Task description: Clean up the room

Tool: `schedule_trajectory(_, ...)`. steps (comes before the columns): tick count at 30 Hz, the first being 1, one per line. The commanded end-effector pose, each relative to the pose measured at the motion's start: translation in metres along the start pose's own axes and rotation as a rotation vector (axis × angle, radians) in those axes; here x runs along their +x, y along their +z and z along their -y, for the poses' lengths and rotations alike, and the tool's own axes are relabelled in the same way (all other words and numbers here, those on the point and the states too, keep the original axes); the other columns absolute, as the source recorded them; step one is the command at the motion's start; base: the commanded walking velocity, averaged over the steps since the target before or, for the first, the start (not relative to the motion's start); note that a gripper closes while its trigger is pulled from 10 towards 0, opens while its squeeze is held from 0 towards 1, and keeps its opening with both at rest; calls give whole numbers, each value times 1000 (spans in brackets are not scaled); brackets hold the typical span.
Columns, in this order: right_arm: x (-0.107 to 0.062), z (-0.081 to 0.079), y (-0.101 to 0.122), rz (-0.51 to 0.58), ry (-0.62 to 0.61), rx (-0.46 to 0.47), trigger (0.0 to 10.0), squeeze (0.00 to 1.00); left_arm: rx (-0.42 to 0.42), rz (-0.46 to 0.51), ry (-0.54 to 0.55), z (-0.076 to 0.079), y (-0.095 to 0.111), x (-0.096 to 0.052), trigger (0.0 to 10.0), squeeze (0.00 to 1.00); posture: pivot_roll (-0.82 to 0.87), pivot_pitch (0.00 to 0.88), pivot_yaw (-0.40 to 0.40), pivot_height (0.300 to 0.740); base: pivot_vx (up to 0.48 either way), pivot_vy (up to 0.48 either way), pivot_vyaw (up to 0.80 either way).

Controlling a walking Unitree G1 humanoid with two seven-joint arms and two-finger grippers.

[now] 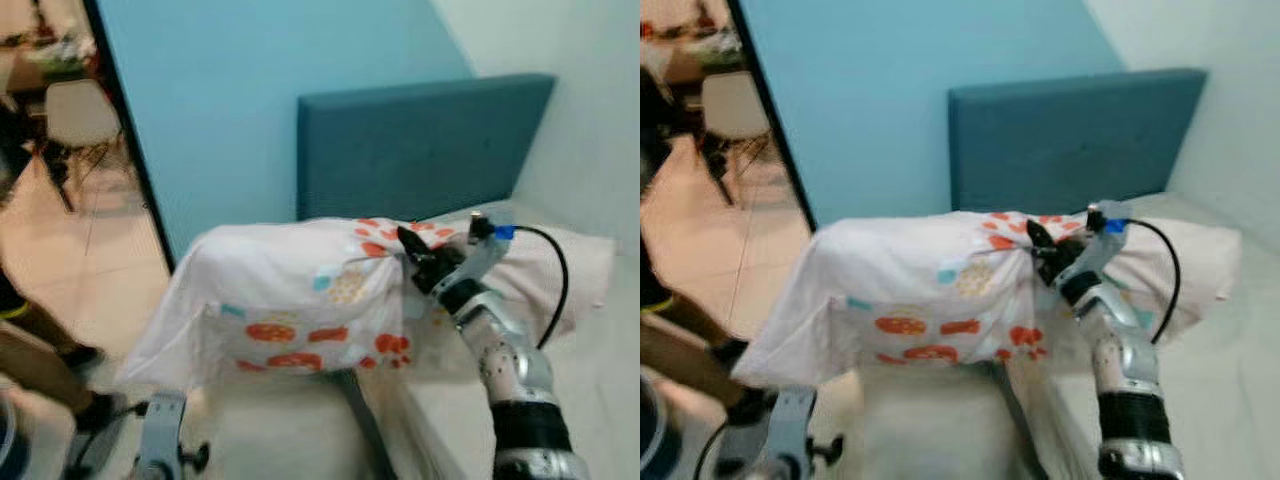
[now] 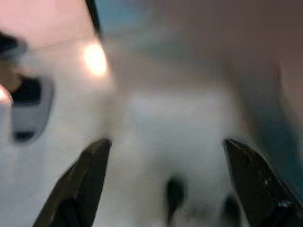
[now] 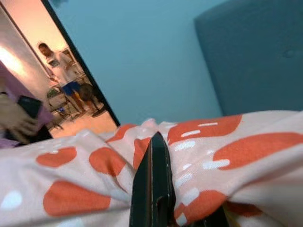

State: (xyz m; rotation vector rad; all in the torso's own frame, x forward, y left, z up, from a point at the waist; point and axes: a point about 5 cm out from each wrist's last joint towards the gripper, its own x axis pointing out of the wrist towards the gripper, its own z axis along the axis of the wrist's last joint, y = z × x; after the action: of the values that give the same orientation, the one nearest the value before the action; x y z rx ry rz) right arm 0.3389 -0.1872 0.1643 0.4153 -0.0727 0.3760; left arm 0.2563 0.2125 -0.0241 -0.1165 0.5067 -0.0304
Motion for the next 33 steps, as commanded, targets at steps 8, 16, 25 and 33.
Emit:
schedule_trajectory(8,2,3,16,97,-23,-35,10000,0,-38,465,-194,15,110,12,10000,0,62,18,-11,740,0,0,0)
schedule_trajectory(16,-1,5,10,73,-49,-48,10000,0,-112,374,-147,14,74,11,10000,0,51,17,-11,740,0,0,0)
schedule_trajectory(25,0,8,8,60,-64,-64,10000,0,-171,240,-65,0,41,6,10000,0,53,22,-18,740,0,0,0)
schedule_trajectory(33,-1,9,-5,17,-83,-70,10000,0,-161,52,37,-11,5,-2,10000,0,54,17,-14,740,0,0,0)
